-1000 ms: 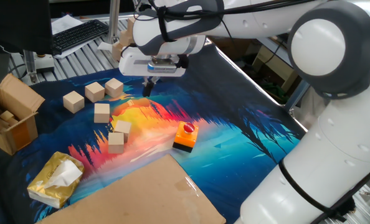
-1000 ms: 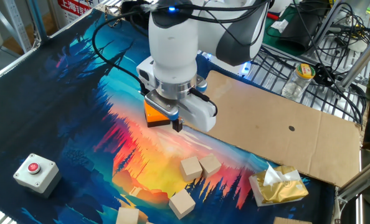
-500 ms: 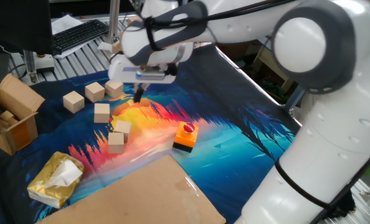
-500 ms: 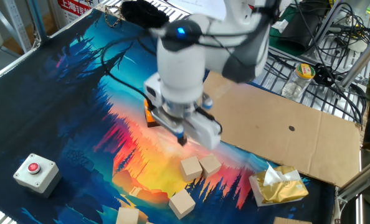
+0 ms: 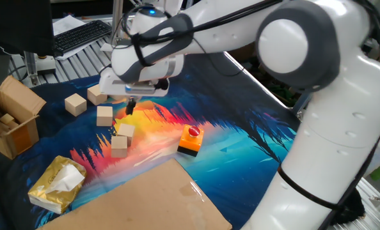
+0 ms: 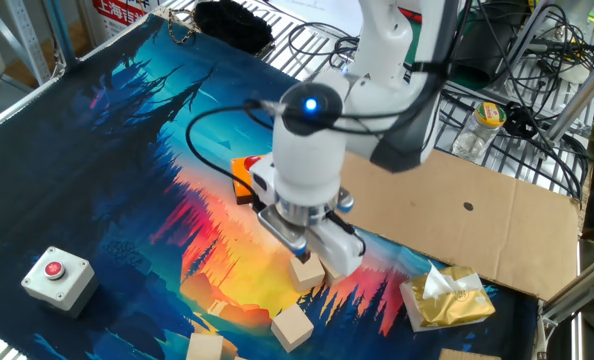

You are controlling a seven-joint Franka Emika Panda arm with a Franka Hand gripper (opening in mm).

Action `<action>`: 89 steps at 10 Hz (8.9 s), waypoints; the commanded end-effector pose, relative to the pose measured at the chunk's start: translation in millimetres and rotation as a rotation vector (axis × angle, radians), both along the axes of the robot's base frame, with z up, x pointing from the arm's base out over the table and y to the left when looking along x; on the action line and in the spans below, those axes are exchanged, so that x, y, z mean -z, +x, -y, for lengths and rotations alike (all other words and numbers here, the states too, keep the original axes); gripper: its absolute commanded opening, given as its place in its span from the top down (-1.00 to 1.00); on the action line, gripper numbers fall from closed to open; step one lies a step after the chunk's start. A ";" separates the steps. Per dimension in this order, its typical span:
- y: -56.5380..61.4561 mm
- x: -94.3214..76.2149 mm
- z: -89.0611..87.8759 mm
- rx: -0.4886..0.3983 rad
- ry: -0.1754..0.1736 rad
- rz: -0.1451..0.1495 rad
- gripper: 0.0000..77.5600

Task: Stack the blocks into a pyramid shape

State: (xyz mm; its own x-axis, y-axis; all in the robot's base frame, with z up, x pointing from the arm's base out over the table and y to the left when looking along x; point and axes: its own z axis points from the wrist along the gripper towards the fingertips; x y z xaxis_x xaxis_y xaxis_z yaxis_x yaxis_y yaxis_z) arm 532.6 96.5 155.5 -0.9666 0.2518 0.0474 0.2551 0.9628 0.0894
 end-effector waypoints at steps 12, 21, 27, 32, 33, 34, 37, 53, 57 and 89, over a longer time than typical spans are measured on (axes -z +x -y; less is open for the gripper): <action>3.4 24.8 -5.5 0.029 -0.006 0.010 1.00; 3.1 24.9 -5.5 0.082 -0.013 -0.019 1.00; -13.5 33.0 -5.8 0.088 -0.025 -0.018 1.00; -15.4 33.8 -7.2 0.140 -0.047 -0.022 1.00; -15.2 34.1 -7.2 0.143 -0.047 -0.021 1.00; -14.9 34.7 -7.2 0.142 -0.046 -0.018 1.00; -14.6 35.0 -7.7 0.153 -0.049 -0.017 -1.00; -23.8 58.4 -31.3 0.265 -0.088 0.006 -1.00; -23.8 61.6 -30.7 0.265 -0.097 0.011 -1.00; -14.1 6.5 -5.5 -0.047 -0.051 0.035 0.97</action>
